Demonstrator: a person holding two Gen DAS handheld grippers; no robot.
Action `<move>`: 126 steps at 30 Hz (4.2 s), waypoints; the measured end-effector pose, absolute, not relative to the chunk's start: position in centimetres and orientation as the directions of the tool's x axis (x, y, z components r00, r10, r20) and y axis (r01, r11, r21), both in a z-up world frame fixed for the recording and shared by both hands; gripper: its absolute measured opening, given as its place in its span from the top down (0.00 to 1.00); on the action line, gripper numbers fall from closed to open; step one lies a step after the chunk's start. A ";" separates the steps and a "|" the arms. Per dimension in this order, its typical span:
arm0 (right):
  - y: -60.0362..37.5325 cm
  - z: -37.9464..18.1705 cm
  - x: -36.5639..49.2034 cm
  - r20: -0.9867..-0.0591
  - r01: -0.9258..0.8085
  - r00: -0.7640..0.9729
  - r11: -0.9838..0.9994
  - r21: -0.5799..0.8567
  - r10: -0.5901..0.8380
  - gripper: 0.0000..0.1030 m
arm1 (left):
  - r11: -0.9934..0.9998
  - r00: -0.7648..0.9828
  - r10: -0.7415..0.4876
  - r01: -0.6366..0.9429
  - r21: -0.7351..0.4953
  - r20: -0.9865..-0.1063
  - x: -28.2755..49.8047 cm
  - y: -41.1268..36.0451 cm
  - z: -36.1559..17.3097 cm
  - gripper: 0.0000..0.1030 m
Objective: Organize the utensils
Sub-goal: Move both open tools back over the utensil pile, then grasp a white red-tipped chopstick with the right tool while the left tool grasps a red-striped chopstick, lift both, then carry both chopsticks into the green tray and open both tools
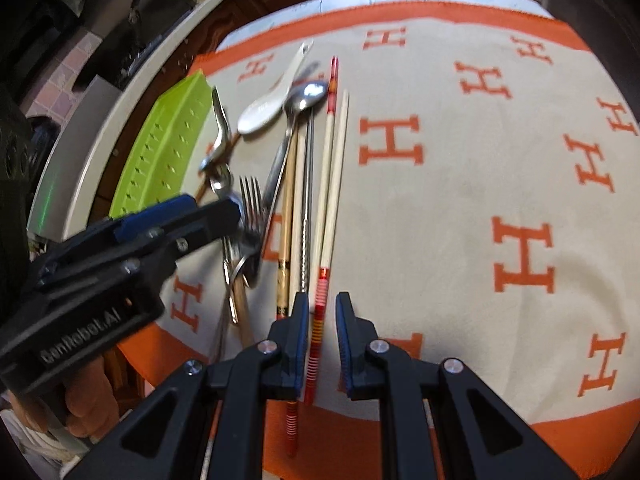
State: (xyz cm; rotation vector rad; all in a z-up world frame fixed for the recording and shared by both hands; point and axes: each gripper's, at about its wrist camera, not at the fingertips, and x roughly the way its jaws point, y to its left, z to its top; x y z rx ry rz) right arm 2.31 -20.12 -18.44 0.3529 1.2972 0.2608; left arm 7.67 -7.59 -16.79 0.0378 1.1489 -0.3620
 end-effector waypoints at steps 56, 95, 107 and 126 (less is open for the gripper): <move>-24.1 -19.6 3.5 -0.888 0.111 0.329 0.920 0.375 0.322 0.95 | 0.927 0.116 -0.317 0.247 -0.282 -0.941 16.1 -14.2 -21.8 0.80; -19.4 -10.9 2.7 -0.715 0.002 0.438 0.795 0.606 0.544 0.95 | 0.931 0.393 -0.354 0.235 -0.280 -0.849 7.3 -1.4 -8.9 0.97; -9.5 -6.0 7.1 -0.685 -0.088 0.454 0.794 0.602 0.569 0.95 | 0.992 0.597 -0.125 0.082 -0.095 -0.792 7.4 10.1 -3.7 0.97; -4.0 -11.9 11.0 -0.771 0.012 0.357 0.823 0.568 0.527 0.95 | 0.999 0.493 -0.050 0.014 -0.050 -0.868 11.4 12.9 -12.6 0.97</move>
